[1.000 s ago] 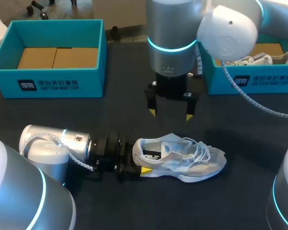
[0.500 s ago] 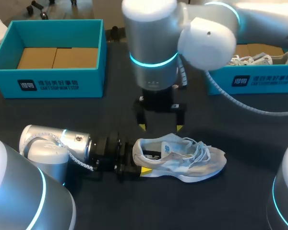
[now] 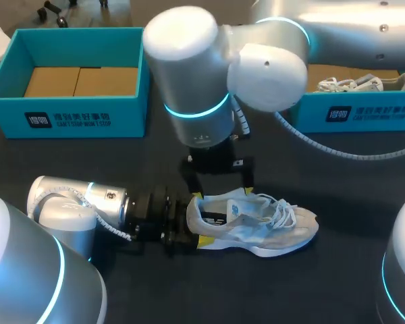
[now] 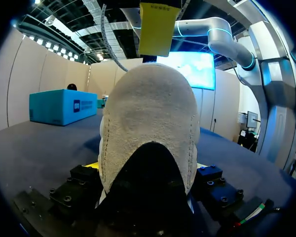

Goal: Take the shoe out of the shoebox, open the shoe tongue, remove and reinsert the insole, then place the shoe into the shoebox

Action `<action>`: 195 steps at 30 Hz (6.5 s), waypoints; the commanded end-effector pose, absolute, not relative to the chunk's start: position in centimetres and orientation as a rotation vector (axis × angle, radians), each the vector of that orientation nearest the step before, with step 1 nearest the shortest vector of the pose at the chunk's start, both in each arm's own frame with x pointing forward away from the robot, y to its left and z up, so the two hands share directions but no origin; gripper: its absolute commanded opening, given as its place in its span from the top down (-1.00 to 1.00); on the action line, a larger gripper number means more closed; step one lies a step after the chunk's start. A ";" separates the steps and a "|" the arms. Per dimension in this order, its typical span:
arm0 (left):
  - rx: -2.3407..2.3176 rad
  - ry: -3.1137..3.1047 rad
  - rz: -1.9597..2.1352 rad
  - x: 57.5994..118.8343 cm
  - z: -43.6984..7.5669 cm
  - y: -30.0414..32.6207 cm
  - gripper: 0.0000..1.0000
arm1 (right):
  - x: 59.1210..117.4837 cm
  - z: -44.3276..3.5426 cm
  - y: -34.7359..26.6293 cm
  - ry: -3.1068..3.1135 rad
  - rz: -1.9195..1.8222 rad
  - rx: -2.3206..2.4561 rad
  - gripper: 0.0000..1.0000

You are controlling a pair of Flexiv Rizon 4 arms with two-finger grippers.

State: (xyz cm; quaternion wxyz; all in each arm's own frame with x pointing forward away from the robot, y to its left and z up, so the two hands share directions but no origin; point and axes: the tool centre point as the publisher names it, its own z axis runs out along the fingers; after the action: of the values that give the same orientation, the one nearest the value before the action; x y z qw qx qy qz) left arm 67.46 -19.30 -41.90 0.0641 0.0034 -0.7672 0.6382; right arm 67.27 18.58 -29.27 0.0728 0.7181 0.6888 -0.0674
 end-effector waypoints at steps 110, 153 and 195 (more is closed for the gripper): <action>0.010 -2.319 1.922 67.5 -42.0 -19.3 1.00 | 65.3 -33.3 12.5 1.029 -0.274 2.601 0.12; 0.010 -2.319 1.922 67.5 -42.0 -19.3 1.00 | 65.4 -31.2 6.0 1.227 0.245 2.889 1.00; 0.010 -2.319 1.922 67.5 -42.0 -19.3 1.00 | 66.7 -35.4 3.6 1.782 0.437 2.850 0.91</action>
State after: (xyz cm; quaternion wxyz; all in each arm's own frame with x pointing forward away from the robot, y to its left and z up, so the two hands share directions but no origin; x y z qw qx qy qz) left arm 67.48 -19.30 -41.90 0.0640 0.0036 -0.7673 0.6381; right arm 66.53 4.11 -34.89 -0.1086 0.8380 0.5211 0.1203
